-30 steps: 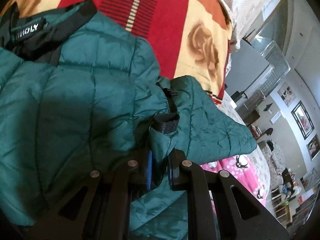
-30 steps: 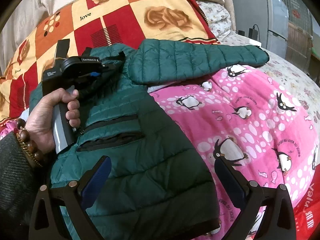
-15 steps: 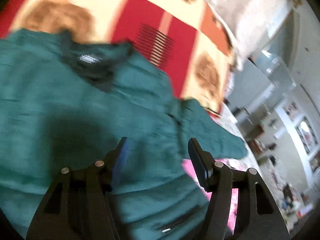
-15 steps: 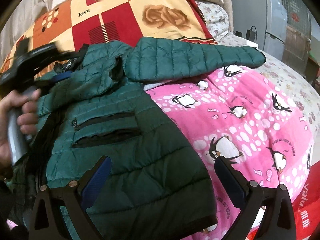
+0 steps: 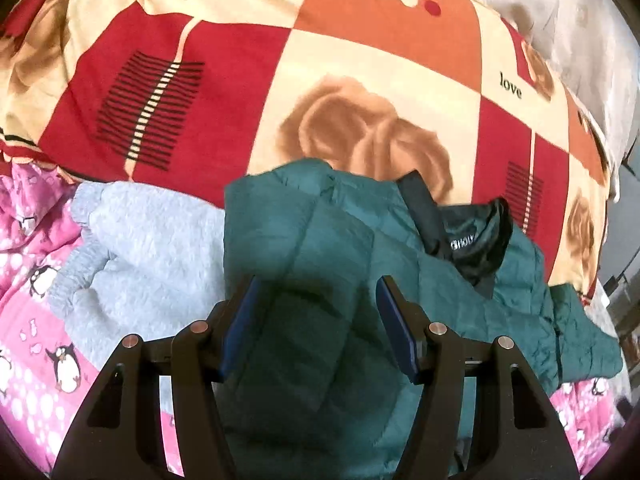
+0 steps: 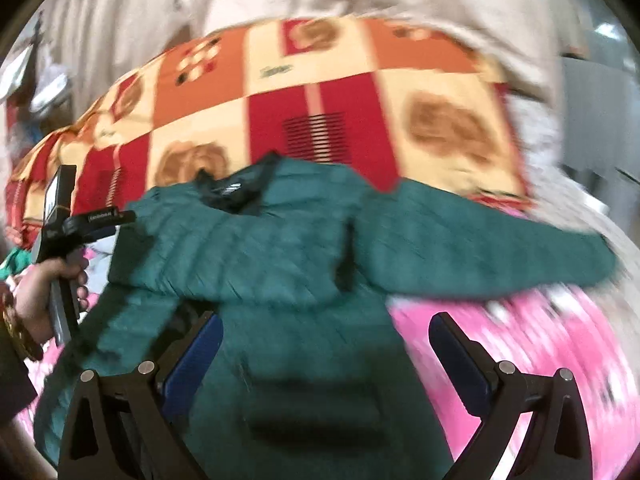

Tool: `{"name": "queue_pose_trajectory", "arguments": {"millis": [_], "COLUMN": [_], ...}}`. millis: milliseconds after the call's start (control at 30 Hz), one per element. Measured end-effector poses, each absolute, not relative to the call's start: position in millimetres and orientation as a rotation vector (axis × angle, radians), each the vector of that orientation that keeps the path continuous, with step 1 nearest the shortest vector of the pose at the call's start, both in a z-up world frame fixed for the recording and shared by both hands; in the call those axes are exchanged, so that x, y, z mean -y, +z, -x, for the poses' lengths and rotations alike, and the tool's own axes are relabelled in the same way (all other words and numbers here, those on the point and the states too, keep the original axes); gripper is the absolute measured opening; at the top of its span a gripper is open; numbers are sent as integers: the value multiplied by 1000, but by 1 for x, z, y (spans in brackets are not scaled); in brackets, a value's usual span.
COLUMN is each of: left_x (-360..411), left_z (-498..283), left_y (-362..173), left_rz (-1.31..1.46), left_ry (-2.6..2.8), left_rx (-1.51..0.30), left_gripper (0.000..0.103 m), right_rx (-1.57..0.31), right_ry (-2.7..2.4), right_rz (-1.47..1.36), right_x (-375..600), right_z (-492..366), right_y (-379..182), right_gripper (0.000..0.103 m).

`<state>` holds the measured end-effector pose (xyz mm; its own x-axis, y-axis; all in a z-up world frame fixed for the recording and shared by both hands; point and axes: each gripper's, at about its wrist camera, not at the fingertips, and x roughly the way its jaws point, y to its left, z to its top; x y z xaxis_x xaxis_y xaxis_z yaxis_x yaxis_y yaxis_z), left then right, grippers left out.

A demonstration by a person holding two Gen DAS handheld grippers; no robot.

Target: Fold large clothes

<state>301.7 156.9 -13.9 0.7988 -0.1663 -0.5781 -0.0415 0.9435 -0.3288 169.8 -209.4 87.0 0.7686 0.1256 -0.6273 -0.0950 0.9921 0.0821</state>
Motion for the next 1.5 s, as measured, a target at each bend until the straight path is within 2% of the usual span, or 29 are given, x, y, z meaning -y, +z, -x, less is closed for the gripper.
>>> {"name": "queue_pose_trajectory", "arguments": {"millis": [67,233,367,600,700,900,1000,1033,1067,1500], "left_x": [-155,-138,-138,-145,-151,-147,-147,-148,-149,-163], "left_z": [-304,-319,-333,-338,-341,-345,-344,-343,-344,-333], "left_y": [-12,-12,-32,-66,-78,-78,-77,-77,-77,-70], "left_rz": [332,289,258,305,346,327,329,329,328,431], "left_ry": [-93,-118,-28,3,9,31,41,47,62,38], "left_rx": [-633,-646,-730,-783,-797,-800,-794,-793,-798,-784], "left_gripper": [60,60,60,63,67,69,73,76,85,86], "right_rx": [-714,-811,-925,-1000,-978,-969,-953,-952,-952,-925], "right_ry": [208,395,293,227,221,215,211,212,215,215], "right_rz": [-57,3,109,-78,-17,-6,6,4,-1,-4], "right_x": [192,128,123,200,191,185,185,186,186,188], "right_z": [-219,-291,-320,-327,-327,-336,-326,-327,-327,-324], "right_y": [81,53,9,-28,-39,-43,-39,-38,-38,-39], "right_gripper": [84,78,77,76,78,80,81,81,81,82]}}
